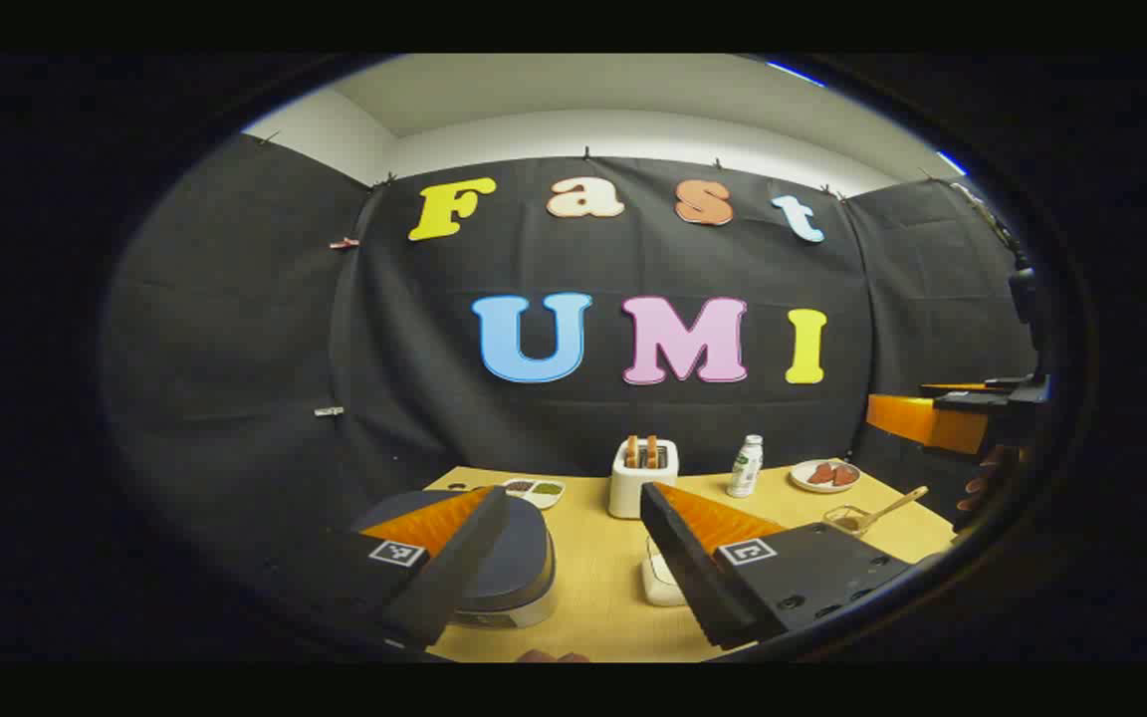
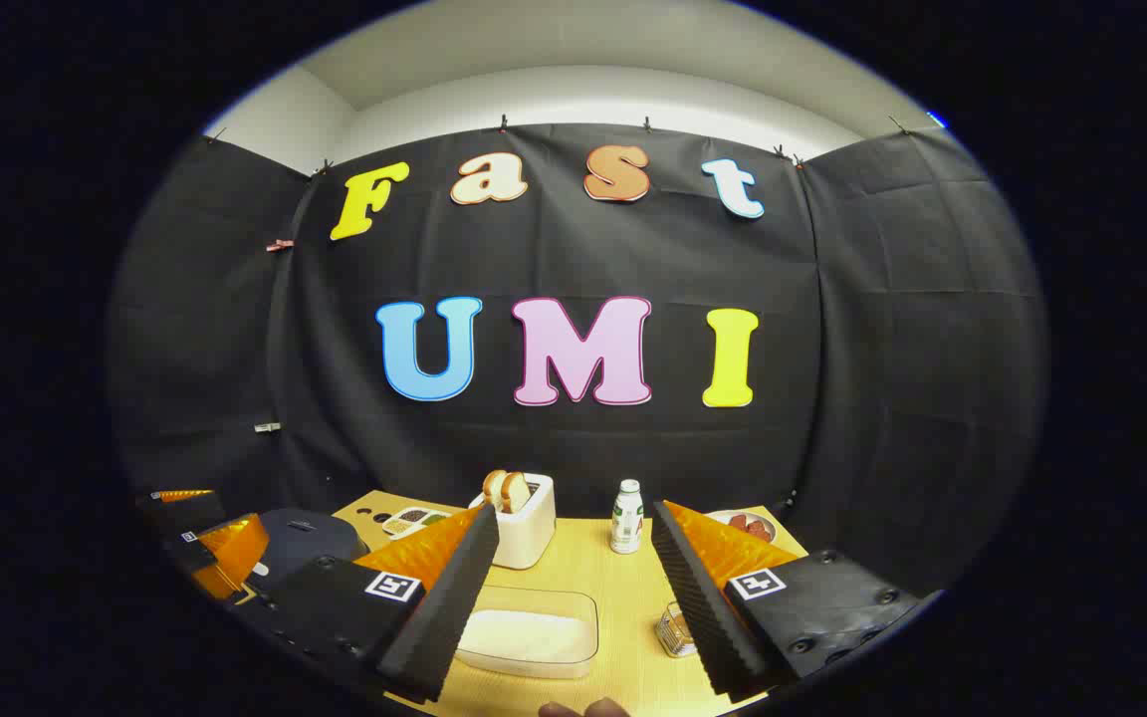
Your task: Close the left gripper, press the button to open the rice cooker; take a wooden spoon from the chopstick holder with the right hand, scoop a spoonful of rice and pour it into the rice cooker, then put the wooden spoon back into the chopstick holder.
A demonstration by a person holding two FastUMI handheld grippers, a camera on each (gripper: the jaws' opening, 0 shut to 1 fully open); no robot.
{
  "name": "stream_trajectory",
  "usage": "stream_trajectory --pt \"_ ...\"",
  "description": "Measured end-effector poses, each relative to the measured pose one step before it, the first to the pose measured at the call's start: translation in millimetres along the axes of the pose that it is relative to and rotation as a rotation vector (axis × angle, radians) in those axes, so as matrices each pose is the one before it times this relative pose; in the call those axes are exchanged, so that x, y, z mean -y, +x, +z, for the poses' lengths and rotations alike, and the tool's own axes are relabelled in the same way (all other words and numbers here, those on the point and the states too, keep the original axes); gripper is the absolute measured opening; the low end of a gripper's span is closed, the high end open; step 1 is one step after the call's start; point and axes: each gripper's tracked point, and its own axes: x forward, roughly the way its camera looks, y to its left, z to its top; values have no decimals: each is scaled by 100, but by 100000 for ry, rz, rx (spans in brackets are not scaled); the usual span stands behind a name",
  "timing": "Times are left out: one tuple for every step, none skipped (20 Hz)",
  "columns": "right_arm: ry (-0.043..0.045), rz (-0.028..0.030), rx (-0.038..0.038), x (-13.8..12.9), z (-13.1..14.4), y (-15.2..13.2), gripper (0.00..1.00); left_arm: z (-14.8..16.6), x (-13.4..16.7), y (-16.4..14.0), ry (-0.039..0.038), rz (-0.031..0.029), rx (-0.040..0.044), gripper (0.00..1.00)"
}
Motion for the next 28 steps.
stream_trajectory --pt "-219 306 321 -63 57 63 96 9 -39 67 222 591 77 90" --pt "-242 144 -73 23 -68 -1 96 -157 -120 33 68 591 -258 91" --pt "154 144 -48 80 -61 -68 96 -31 163 76 -348 -29 -218 91" --pt "424 -78 -6 107 21 -55 96 -89 63 -206 -5 129 -272 93" --pt "109 -161 65 120 20 -20 96 138 -179 -48 444 701 556 93" --pt "-101 87 -47 -1 -33 -140 96 39 -4 -70 226 344 453 92" --pt "-47 100 -22 33 -27 -111 96 22 -9 -6 -11 249 96 92" --pt "63 30 45 48 -29 -161 96 -183 26 -24 -181 44 -220 92" --pt "13 182 -105 -58 -45 -128 96 -100 106 -33 -250 -122 -551 91" --pt "-2 119 -42 -48 -30 -85 96 -197 -126 -142 117 414 -253 92" --pt "41 190 116 -12 -47 -160 96 203 -186 -20 439 621 374 92" --pt "-6 -1 97 -37 45 -72 96 50 -185 -65 309 736 369 93" --pt "43 93 197 -25 89 -91 96 54 -67 27 -56 385 187 93" --pt "-43 29 126 -67 12 -98 96 -147 -74 -10 -302 173 -90 93" --pt "-82 99 119 9 -22 -77 96 -5 21 5 -125 93 -444 93" --pt "-50 207 92 -4 15 -12 96 -265 -163 -50 -39 399 -186 93" --pt "-22 227 -4 -83 -71 -36 96 71 -123 -90 -90 331 151 93" --pt "-74 163 -143 -43 -28 -101 96 -128 -116 -48 -138 435 97 93" --pt "86 321 -239 -80 -152 56 96 42 -105 -25 -44 187 -56 93" --pt "111 128 -154 -47 -41 2 96 -85 -49 -26 -31 37 249 93" --pt "61 236 -196 -90 -30 -39 96 110 -315 12 -161 723 258 93" --pt "-97 155 -99 9 -93 51 96 -127 -336 164 -125 1030 -87 92" --pt "-132 8 -104 37 -32 77 96 -93 -277 108 -333 684 -501 93" --pt "209 473 -53 -103 -16 45 96 -346 -109 82 -556 486 -710 92" --pt "262 495 34 -190 -102 50 96 -151 -202 21 -723 596 -764 93" --pt "32 69 261 1 74 38 96 -204 -251 77 -741 544 -532 93" --pt "-209 103 343 -35 138 188 96 -18 -239 80 -585 642 -169 93" --pt "-334 7 309 -57 82 -5 96 -130 -117 59 -362 243 -237 93"
